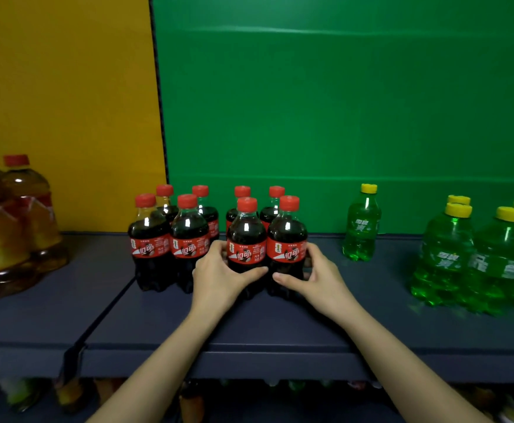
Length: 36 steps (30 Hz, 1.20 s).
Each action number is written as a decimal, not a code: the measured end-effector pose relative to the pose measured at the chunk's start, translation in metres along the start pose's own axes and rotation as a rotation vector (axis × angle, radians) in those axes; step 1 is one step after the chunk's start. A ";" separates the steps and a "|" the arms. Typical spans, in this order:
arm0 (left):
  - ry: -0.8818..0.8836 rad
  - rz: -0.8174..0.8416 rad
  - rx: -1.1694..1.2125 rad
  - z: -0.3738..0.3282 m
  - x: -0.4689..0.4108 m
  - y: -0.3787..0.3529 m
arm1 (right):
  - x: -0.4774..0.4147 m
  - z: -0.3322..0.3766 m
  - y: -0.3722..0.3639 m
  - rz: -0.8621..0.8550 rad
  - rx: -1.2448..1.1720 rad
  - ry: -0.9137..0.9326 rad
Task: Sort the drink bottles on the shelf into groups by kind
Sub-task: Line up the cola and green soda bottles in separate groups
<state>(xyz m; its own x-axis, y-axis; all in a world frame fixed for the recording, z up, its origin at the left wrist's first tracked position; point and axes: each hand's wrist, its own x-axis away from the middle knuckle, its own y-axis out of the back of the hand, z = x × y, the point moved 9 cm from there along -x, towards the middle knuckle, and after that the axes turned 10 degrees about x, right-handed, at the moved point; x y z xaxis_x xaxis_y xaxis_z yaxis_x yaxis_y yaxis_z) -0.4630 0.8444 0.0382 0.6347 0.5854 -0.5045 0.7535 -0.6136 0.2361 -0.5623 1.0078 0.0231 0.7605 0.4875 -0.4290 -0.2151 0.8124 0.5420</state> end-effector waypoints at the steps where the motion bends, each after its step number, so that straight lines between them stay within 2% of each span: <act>1: -0.004 -0.005 -0.001 0.000 0.001 0.001 | -0.002 0.000 -0.003 -0.001 -0.002 0.000; 5: -0.042 -0.029 -0.027 -0.002 0.004 0.005 | -0.005 -0.002 -0.010 0.014 -0.007 -0.012; 10: -0.055 0.037 -0.102 0.001 0.012 0.000 | 0.001 0.000 -0.010 0.025 0.012 -0.007; 15: -0.079 0.039 -0.174 -0.002 0.021 0.005 | 0.006 -0.005 -0.002 -0.042 0.026 -0.018; 22: -0.066 0.042 -0.222 0.002 0.018 0.002 | 0.004 -0.003 -0.005 -0.052 0.029 -0.019; 28: -0.084 0.125 -0.222 0.000 0.027 0.001 | 0.011 0.002 0.001 -0.063 0.027 -0.036; 30: -0.100 0.123 -0.329 -0.004 0.035 0.007 | 0.019 -0.001 0.010 -0.102 0.025 -0.053; 33: -0.235 0.096 -0.560 -0.018 0.047 0.014 | 0.040 -0.007 0.033 -0.213 0.051 -0.054; 36: -0.464 0.043 -0.531 -0.040 0.058 0.007 | 0.064 -0.014 0.075 -0.397 0.094 -0.040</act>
<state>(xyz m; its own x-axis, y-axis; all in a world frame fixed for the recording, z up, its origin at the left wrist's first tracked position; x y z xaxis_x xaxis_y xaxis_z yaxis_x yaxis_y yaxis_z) -0.4143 0.8955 0.0434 0.6160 0.2078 -0.7598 0.7863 -0.2202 0.5772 -0.5381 1.1044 0.0259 0.7967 0.1281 -0.5906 0.1548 0.9014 0.4044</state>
